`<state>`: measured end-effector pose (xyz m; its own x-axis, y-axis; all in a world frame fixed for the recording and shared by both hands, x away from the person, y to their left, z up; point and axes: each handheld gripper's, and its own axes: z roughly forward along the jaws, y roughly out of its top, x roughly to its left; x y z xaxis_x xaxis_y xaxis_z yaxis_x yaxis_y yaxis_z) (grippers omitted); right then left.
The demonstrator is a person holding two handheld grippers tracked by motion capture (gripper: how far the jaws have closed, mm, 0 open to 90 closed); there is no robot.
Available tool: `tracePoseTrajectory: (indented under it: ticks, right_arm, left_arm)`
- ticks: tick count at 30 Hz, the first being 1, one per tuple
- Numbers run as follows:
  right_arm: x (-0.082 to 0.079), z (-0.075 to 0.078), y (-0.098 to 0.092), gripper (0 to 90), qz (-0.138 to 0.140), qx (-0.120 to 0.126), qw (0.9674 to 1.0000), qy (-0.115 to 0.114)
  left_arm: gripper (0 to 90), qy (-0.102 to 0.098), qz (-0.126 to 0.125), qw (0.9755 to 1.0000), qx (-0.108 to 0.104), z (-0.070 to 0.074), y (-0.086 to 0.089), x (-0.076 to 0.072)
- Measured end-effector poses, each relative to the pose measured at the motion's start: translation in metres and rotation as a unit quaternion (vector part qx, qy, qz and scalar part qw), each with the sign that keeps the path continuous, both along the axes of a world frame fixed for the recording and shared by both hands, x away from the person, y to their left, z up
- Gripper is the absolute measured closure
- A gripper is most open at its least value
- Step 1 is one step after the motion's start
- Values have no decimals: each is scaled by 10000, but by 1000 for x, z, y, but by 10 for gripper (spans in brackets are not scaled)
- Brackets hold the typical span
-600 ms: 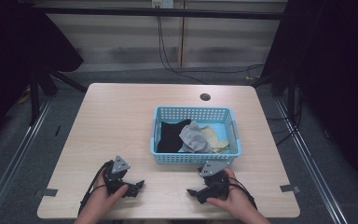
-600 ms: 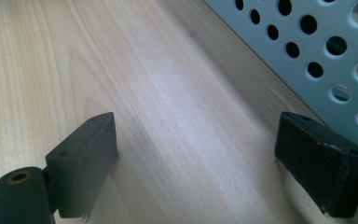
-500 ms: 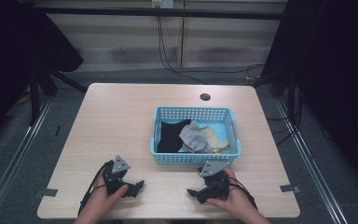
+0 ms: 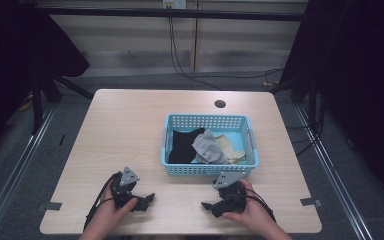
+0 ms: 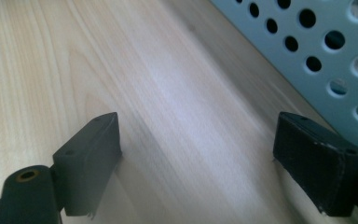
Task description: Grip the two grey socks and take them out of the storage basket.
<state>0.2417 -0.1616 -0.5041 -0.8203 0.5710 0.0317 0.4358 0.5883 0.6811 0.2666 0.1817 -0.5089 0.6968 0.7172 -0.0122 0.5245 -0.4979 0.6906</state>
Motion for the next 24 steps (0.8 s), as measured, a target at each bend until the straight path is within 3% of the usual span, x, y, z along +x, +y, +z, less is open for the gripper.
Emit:
tracePoseTrajectory:
  ticks: [1,2,3,4,5,9,10,12,16,21,24]
  right_arm:
    - [0,5,-1,194,24,-178,9997,136]
    - [0,5,-1,194,24,-178,9997,136]
    - [1,9,-4,209,20,-303,9990,334]
    - [1,9,-4,209,20,-303,9990,334]
    - [3,13,-7,210,46,-378,9979,526]
    - [6,24,-9,221,39,-496,9966,662]
    - [8,34,-10,226,29,-542,9949,854]
    - [10,39,-10,225,55,-592,9943,888]
    - [15,63,-12,224,138,-967,9898,1033]
    - [21,85,-15,231,119,-1222,9852,1200]
    - [23,93,-16,236,95,-1279,9842,1219]
  left_arm:
    - [0,1,-4,10000,1,0,0,0]
    - [0,-8,-9,10000,13,0,0,0]
    - [0,-8,-11,10000,7,0,0,0]
    - [0,-7,-11,10000,9,0,0,0]
    - [0,-7,-11,10000,9,0,0,0]
    - [0,-9,-8,10000,10,0,0,0]
    - [0,-7,-11,10000,8,0,0,0]
    - [0,-9,-10,10000,13,0,0,0]
    - [0,-7,-12,10000,9,0,0,0]
    - [0,-8,-8,10000,10,0,0,0]
    - [0,-9,-9,10000,11,0,0,0]
